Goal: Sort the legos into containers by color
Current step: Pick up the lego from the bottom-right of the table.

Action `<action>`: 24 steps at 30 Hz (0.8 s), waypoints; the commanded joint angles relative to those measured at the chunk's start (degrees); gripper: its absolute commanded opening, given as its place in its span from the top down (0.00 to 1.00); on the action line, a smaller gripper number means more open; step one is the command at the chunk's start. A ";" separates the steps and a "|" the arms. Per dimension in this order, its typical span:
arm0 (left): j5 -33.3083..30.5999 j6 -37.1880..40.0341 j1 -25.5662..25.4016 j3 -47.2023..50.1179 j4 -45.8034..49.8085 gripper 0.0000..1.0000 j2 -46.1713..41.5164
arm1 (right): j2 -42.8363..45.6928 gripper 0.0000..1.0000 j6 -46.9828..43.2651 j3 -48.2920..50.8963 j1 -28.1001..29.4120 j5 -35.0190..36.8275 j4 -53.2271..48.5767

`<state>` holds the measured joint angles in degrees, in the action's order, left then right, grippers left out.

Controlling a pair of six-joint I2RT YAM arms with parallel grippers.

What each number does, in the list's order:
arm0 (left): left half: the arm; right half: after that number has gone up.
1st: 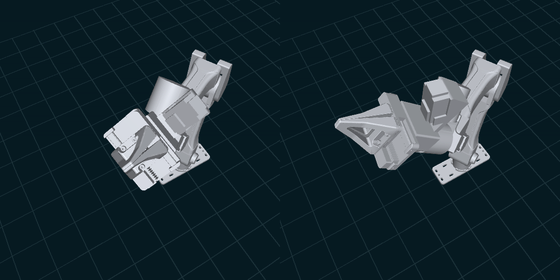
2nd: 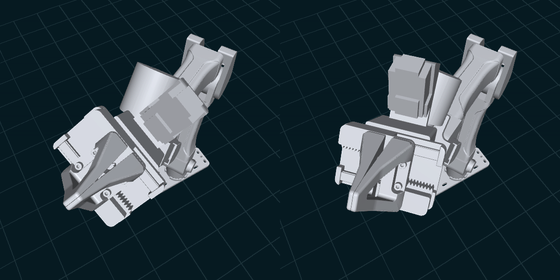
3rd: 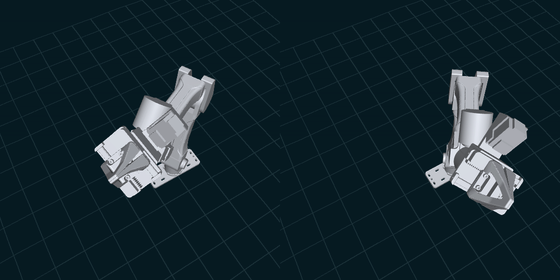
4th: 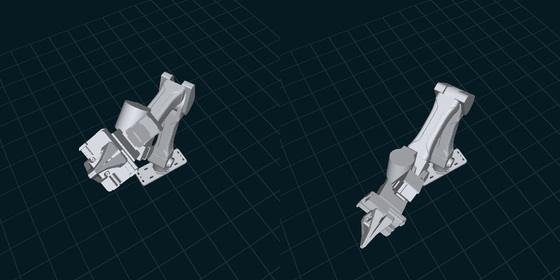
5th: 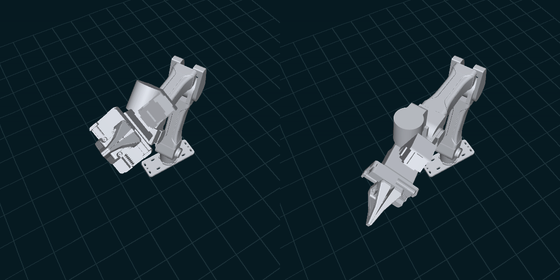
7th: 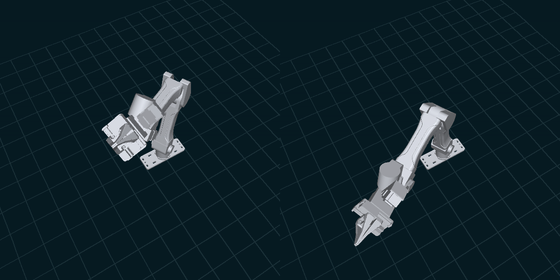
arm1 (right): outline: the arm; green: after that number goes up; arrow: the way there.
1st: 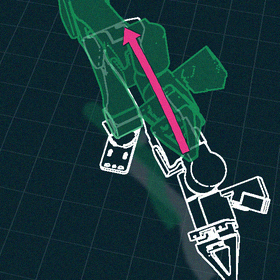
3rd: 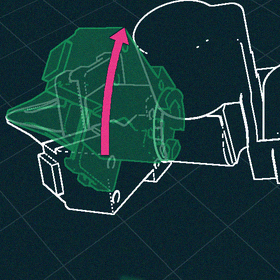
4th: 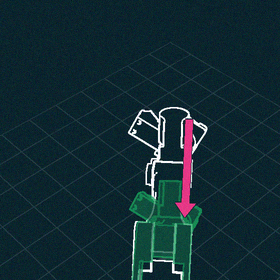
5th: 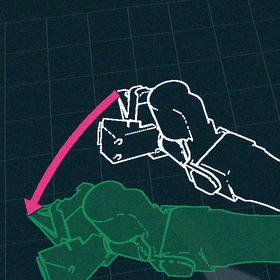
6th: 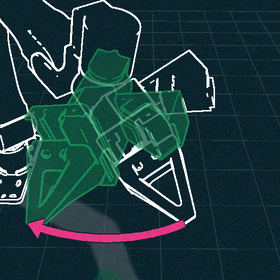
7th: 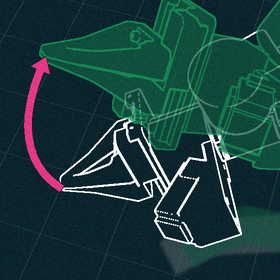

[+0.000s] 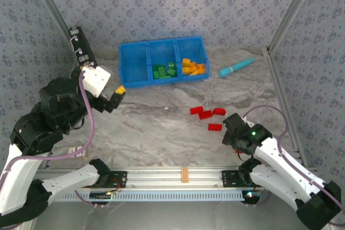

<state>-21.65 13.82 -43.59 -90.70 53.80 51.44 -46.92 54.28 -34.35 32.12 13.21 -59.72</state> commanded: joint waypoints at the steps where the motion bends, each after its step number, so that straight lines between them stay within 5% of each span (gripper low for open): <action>1: 0.49 -0.81 0.22 -2.26 -0.61 0.00 0.28 | -2.60 0.29 -1.83 0.76 -1.19 -0.62 4.59; 24: -0.85 0.55 0.44 -1.94 -1.85 0.00 2.47 | -15.95 0.37 -12.02 -0.32 -13.12 -3.01 14.65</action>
<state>-21.89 13.89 -43.51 -90.70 53.74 53.41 -62.02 43.99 -34.00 19.88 10.59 -45.65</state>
